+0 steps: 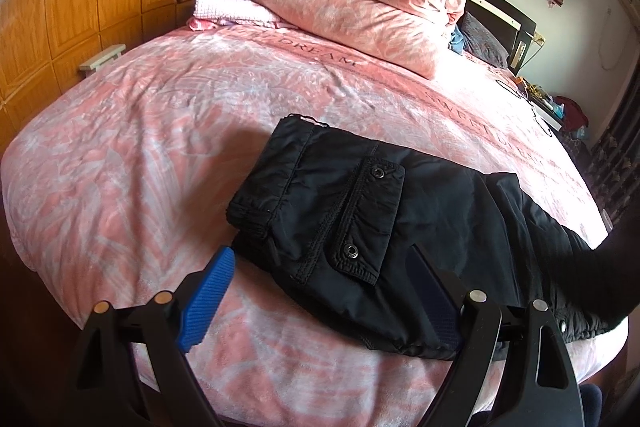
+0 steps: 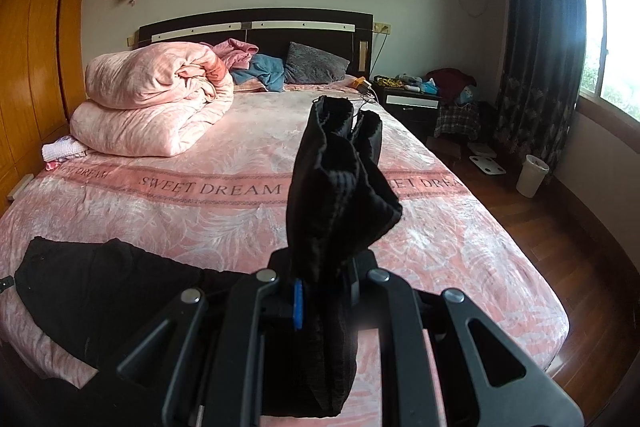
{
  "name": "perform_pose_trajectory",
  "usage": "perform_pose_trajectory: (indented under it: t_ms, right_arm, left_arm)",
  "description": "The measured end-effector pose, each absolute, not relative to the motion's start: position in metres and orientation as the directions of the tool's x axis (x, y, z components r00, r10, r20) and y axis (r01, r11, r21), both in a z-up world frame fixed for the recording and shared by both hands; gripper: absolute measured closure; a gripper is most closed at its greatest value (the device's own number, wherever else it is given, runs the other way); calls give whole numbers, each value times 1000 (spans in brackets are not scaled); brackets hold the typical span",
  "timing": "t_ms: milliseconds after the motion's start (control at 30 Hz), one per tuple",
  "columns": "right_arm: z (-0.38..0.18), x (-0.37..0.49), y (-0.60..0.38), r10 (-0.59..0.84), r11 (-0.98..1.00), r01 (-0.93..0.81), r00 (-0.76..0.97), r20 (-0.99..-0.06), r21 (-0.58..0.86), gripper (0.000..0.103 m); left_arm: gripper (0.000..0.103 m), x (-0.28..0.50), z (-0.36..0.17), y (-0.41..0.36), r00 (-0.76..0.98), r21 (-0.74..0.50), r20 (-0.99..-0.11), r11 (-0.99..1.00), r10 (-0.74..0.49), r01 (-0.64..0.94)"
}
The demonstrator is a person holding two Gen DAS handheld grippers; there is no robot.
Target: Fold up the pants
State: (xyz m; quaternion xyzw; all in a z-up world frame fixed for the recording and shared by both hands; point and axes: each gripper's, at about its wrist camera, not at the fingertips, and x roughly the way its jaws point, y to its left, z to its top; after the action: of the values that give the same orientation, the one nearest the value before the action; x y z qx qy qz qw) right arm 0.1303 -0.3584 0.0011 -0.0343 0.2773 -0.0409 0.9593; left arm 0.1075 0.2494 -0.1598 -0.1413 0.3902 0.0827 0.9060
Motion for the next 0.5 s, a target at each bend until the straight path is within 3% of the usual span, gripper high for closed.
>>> perform_pose_trajectory:
  t_ms: [500]
  right_arm:
    - [-14,157,-284,-59,981,-64,804,-591,-185,91]
  left_arm:
    - [15,105,-157,248,691,-159,-722,965,29,-207]
